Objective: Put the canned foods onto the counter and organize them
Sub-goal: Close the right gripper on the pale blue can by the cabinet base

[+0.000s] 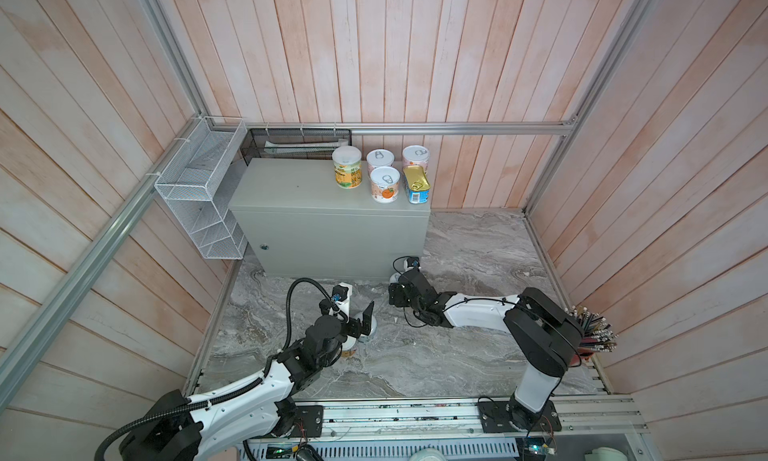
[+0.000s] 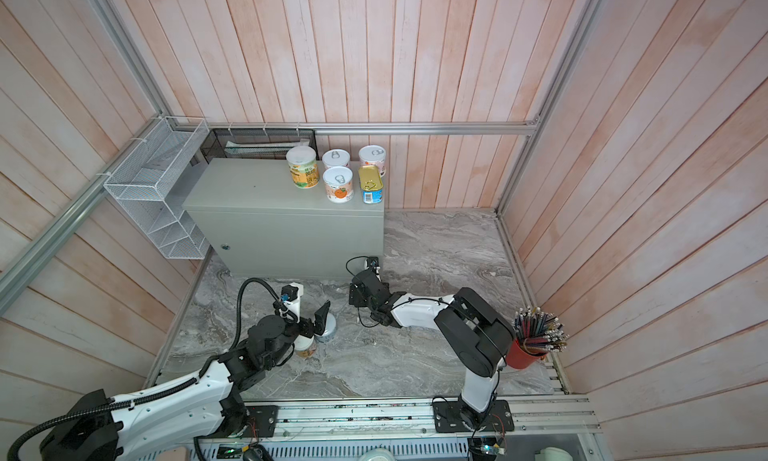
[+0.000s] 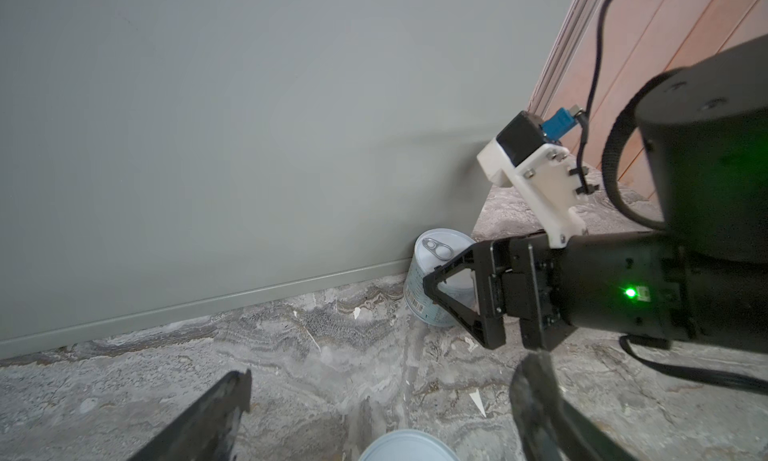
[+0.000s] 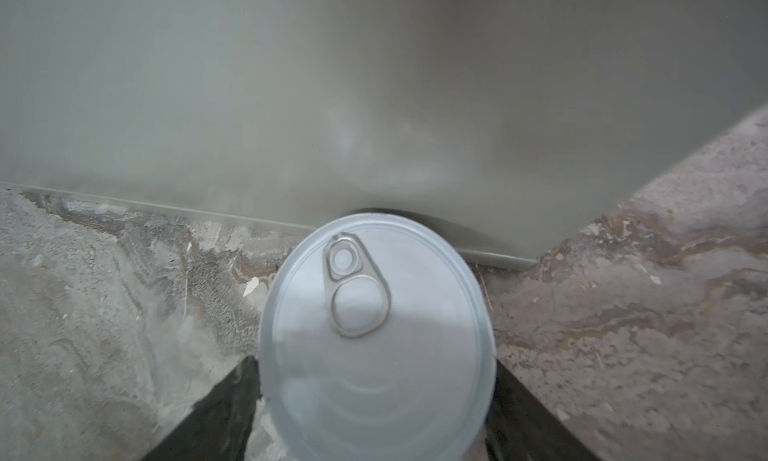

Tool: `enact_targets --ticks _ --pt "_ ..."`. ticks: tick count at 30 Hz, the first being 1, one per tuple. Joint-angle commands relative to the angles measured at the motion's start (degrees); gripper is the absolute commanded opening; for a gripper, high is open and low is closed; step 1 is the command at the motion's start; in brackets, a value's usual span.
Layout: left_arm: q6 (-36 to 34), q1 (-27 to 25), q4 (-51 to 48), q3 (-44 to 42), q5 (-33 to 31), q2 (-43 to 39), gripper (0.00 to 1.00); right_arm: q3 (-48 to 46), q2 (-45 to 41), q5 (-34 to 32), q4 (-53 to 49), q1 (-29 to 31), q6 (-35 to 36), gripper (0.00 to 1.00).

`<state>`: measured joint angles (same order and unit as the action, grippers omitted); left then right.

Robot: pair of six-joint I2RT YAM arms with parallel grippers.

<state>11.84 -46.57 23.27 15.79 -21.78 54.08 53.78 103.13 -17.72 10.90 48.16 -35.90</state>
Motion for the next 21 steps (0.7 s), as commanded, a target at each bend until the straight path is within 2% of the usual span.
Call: enact_targets --ticks 1,10,21 --pt "0.3 -0.1 1.8 0.7 -1.6 0.9 1.0 1.7 1.8 -2.7 0.0 -0.3 0.0 0.8" --pt "1.0 -0.1 2.1 1.3 -1.9 3.2 1.0 2.0 3.1 -5.2 1.8 -0.4 0.4 0.75" --pt "1.3 -0.1 2.1 1.4 -2.0 3.7 1.0 4.5 4.3 -6.0 1.6 -0.8 0.5 0.78"
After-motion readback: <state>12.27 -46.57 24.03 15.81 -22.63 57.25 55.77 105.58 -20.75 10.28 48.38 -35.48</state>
